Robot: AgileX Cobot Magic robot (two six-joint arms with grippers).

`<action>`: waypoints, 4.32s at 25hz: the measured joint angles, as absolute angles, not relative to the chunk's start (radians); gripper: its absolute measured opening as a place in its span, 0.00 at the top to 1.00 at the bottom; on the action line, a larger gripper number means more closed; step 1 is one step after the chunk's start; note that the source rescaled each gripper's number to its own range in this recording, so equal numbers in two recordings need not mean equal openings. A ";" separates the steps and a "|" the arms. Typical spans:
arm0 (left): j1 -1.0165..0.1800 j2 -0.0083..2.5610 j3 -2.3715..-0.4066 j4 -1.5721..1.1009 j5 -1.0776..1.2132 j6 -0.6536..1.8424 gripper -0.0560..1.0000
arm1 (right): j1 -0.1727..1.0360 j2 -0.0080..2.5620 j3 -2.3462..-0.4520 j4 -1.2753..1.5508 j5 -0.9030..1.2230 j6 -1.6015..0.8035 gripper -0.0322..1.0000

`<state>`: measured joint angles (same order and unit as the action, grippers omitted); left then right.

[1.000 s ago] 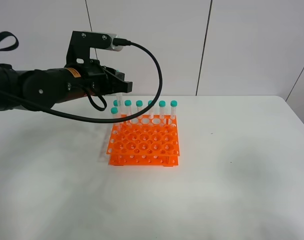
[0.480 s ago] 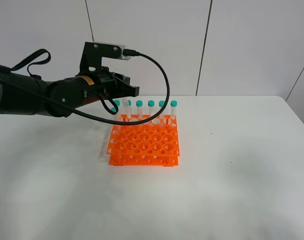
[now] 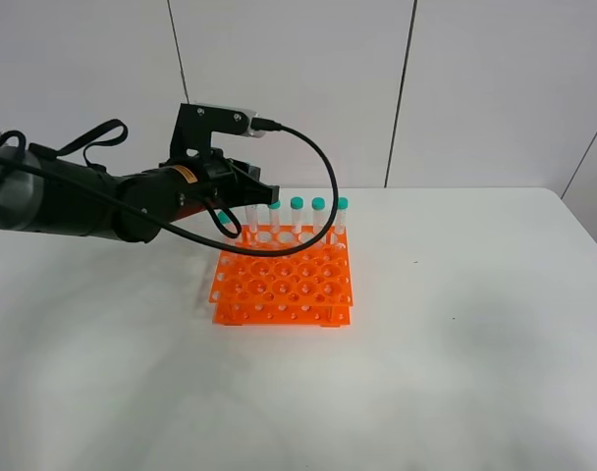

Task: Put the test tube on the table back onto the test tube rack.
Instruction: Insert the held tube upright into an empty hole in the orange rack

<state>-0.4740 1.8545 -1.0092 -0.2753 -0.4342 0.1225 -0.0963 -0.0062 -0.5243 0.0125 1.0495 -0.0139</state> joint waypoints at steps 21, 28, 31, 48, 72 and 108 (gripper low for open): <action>-0.463 1.935 -1.012 -0.255 -0.495 0.088 0.95 | -0.096 -0.006 -0.524 0.013 1.049 -0.014 0.15; -0.463 1.935 -1.012 -0.253 -0.518 0.054 0.95 | -0.096 -0.006 -0.524 0.013 1.049 -0.014 0.15; -0.463 1.935 -1.012 -0.253 -0.519 0.054 0.95 | -0.096 -0.006 -0.524 0.013 1.049 -0.014 0.15; -0.463 1.935 -1.012 -0.234 -0.515 0.071 0.95 | -0.096 -0.006 -0.524 0.013 1.049 -0.014 0.15; -0.451 1.935 -1.011 -0.233 -0.496 0.073 0.95 | -0.096 -0.006 -0.524 0.014 1.049 -0.014 0.15; -0.451 2.029 -1.011 -0.230 -0.542 0.046 0.95 | -0.096 -0.006 -0.524 0.014 1.049 -0.014 0.15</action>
